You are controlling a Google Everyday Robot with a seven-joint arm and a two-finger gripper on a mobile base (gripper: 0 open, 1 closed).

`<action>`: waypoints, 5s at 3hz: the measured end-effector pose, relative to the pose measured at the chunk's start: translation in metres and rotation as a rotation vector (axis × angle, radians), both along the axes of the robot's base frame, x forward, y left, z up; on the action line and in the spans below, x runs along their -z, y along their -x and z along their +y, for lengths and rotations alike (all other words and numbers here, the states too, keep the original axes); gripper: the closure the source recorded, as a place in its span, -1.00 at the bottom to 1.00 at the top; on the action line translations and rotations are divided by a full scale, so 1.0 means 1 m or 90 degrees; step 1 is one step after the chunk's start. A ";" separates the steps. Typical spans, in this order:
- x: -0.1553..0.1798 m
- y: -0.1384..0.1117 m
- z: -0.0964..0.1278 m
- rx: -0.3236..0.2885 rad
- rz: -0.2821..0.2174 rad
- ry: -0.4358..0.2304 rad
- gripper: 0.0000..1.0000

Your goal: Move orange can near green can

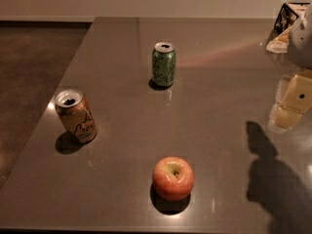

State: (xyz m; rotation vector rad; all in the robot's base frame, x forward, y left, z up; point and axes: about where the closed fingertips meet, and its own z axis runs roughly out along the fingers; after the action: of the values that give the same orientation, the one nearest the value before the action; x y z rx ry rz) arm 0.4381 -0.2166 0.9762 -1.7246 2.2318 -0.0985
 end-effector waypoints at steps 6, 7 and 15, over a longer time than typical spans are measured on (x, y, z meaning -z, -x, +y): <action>0.031 0.009 0.168 -0.177 0.019 -0.185 -1.00; 0.040 0.013 0.203 -0.195 0.017 -0.212 -1.00; 0.069 -0.021 0.389 -0.219 0.025 -0.327 -0.68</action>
Offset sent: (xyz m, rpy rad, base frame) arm 0.0087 0.0444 0.0035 0.1563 -0.0038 0.0867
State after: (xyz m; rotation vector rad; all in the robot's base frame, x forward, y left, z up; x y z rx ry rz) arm 0.4589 0.1726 0.9072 -1.7757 1.7385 0.5411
